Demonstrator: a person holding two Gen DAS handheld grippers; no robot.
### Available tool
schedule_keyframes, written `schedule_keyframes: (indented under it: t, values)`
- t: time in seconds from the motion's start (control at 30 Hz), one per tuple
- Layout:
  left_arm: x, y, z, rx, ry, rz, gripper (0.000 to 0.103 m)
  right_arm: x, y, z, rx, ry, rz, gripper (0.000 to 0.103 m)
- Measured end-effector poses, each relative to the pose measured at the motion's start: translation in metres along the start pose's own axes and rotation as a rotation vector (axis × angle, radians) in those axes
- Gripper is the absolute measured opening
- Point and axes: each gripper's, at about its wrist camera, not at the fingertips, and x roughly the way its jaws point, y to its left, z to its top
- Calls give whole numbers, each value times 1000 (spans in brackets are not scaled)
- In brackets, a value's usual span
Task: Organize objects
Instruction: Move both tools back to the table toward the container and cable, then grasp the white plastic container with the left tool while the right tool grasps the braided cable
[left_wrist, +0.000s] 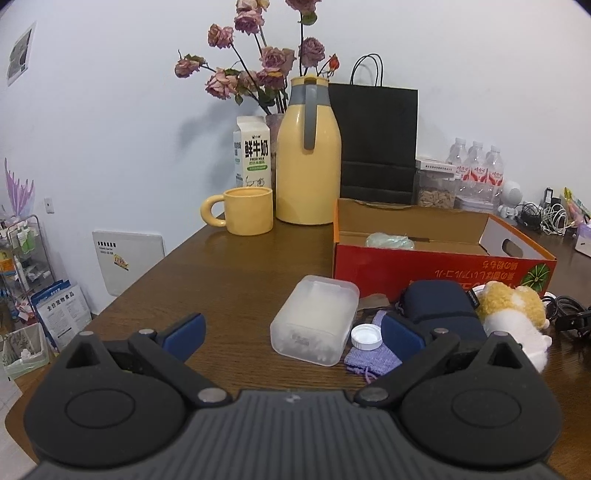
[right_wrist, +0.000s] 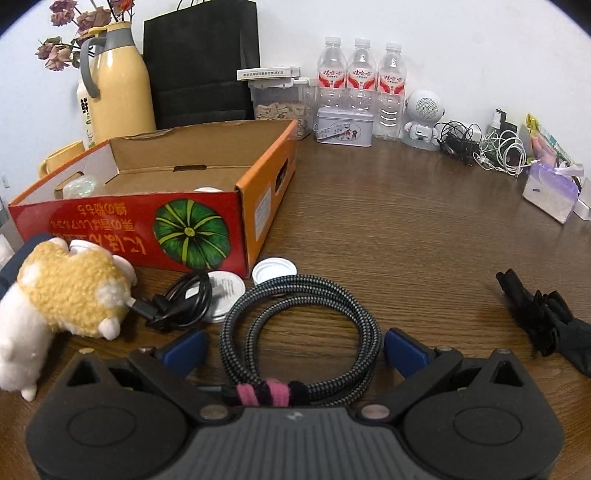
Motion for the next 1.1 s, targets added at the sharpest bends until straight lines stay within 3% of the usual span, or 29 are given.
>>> schedule_keyframes:
  t: [0.03, 0.1, 0.63, 1.1]
  values:
    - [1, -1, -1, 0, 2, 0, 103, 0, 0, -1, 0, -5, 1, 102]
    - [2, -2, -2, 2, 7, -1, 103, -3, 1, -2, -4, -23, -2, 90]
    - [17, 6, 0, -22, 29, 9, 103, -35, 14, -15, -10, -156, -3, 88]
    - [82, 0, 18, -15, 145, -46, 103, -65, 51, -20, -39, -236, 56, 87]
